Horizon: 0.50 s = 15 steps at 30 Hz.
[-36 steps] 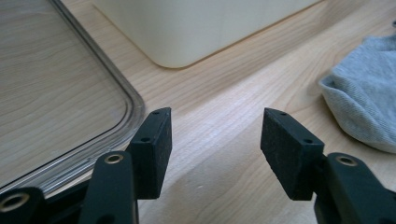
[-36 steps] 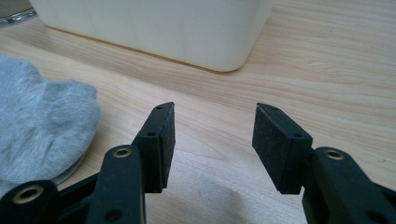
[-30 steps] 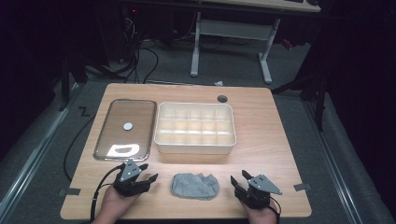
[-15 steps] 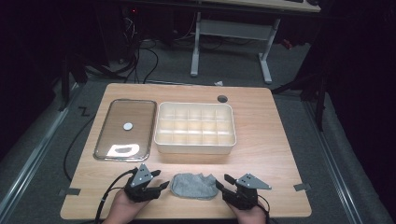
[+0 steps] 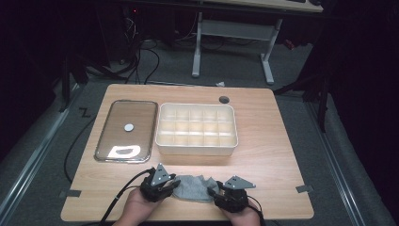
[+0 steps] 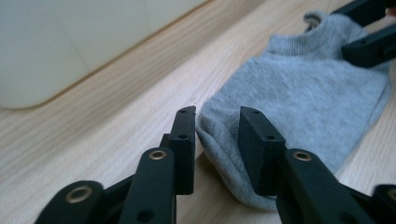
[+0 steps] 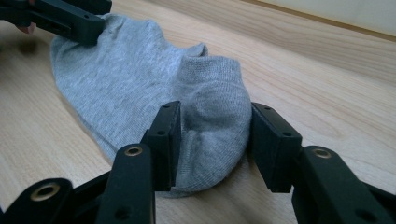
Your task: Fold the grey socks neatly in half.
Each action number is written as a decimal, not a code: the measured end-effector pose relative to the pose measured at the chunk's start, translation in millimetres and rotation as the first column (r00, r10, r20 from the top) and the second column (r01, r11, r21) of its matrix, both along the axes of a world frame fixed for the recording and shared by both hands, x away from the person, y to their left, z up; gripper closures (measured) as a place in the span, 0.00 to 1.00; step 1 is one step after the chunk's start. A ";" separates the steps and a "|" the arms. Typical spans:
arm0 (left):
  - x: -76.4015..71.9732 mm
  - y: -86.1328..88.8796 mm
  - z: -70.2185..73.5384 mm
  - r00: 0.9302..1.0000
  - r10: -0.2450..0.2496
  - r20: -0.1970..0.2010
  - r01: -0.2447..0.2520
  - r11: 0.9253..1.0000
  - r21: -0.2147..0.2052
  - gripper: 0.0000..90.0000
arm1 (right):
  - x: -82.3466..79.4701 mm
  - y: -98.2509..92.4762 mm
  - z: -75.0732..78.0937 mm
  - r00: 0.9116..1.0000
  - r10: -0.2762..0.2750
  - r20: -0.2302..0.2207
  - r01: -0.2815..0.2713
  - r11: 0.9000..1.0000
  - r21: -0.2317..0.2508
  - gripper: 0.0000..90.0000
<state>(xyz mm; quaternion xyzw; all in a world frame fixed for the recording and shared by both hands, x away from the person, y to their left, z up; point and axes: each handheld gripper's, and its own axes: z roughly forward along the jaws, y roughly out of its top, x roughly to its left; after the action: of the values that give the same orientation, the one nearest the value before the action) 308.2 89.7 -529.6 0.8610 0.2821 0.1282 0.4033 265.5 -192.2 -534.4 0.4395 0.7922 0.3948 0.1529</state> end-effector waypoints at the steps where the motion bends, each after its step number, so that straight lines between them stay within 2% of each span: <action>1: -3.0 1.6 -1.4 1.000 -0.005 0.010 0.005 1.000 0.008 0.74 | -0.3 0.7 0.0 1.000 0.004 0.004 -0.004 1.000 -0.005 0.65; 4: -12.1 6.6 -0.3 0.999 -0.022 0.040 0.021 0.999 0.039 0.71 | -1.4 2.0 -0.1 1.000 0.018 0.011 -0.018 1.000 -0.018 0.67; 8: -17.0 8.4 -1.7 0.997 -0.038 0.068 0.035 0.998 0.046 0.68 | -2.1 3.5 -0.3 0.999 0.030 0.024 -0.029 0.999 -0.034 0.68; 9: -15.5 9.2 -3.5 0.997 -0.041 0.064 0.039 0.999 0.029 0.67 | -2.1 3.5 -0.3 0.999 0.032 0.020 -0.031 0.999 -0.029 0.69; 13: -9.4 12.5 -4.2 1.000 -0.023 0.009 0.023 1.000 -0.006 0.61 | -2.5 3.5 -0.1 0.999 0.035 0.011 -0.035 0.999 -0.019 0.74; 15: -8.7 12.8 -4.3 1.000 -0.023 0.005 0.023 1.000 -0.010 0.60 | -2.9 3.9 0.1 0.999 0.035 0.003 -0.035 0.999 -0.011 0.76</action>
<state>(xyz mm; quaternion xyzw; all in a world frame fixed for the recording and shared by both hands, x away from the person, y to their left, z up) 299.5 102.5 -534.0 0.8619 0.2719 0.1242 0.4097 262.6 -188.3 -534.3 0.4239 0.8017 0.3938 0.1497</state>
